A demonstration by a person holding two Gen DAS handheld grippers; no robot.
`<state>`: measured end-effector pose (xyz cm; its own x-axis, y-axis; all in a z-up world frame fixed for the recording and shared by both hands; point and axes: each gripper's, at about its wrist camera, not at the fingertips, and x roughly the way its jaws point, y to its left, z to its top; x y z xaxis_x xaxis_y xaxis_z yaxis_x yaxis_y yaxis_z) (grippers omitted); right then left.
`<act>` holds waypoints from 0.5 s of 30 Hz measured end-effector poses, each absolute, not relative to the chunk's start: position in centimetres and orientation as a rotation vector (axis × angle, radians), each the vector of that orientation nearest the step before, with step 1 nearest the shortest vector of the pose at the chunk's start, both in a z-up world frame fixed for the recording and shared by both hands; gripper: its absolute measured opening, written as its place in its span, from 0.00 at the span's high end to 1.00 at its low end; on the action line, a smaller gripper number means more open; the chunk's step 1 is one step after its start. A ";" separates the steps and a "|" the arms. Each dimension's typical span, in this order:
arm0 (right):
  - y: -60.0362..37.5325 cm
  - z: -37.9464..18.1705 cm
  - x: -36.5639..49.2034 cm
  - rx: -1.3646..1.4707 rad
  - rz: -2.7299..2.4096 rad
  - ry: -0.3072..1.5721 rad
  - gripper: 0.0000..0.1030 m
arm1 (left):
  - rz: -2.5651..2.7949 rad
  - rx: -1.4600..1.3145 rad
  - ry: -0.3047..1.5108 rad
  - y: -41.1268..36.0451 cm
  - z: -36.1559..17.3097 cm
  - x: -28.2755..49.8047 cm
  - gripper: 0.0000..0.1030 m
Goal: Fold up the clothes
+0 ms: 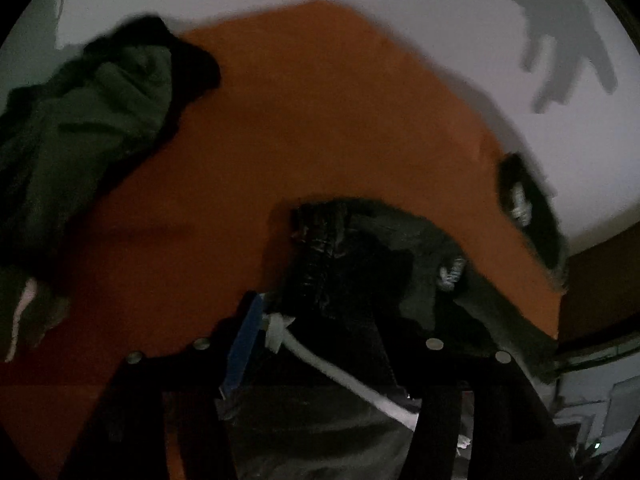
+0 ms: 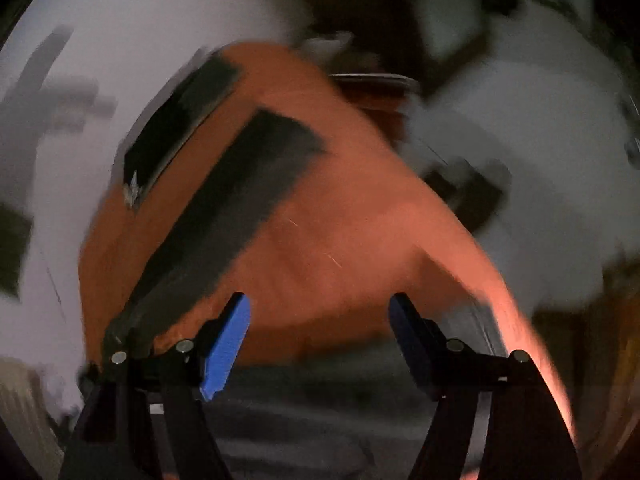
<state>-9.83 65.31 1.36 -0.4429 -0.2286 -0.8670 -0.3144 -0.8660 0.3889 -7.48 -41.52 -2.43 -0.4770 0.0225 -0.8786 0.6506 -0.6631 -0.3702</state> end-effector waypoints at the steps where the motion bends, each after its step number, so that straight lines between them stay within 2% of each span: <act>1: 64.4 1.1 -12.7 -1.657 2.507 0.742 0.28 | -2.167 1.349 1.002 -41.7 -3.2 -8.8 0.41; 4: 62.0 0.4 -20.6 -1.726 2.516 0.593 0.26 | -2.139 1.441 0.955 -41.9 -5.4 -12.0 0.41; 8: 59.5 -3.3 -27.2 -1.715 2.469 0.430 0.26 | -2.166 1.436 0.897 -40.6 -8.0 -12.6 0.41; 14: 52.9 -4.9 -34.6 -1.702 2.601 0.141 0.26 | -2.209 1.431 0.882 -41.0 -8.6 -13.9 0.41; 15: 51.1 -5.1 -36.0 -1.731 2.642 0.078 0.24 | -2.216 1.431 0.861 -41.3 -8.6 -14.4 0.41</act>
<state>-36.03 51.11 -5.12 -0.3997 -0.0419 -0.9157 -0.0121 -0.9986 0.0510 -14.38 -41.32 -8.55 -0.4194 0.0230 -0.9075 0.5955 -0.7476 -0.2941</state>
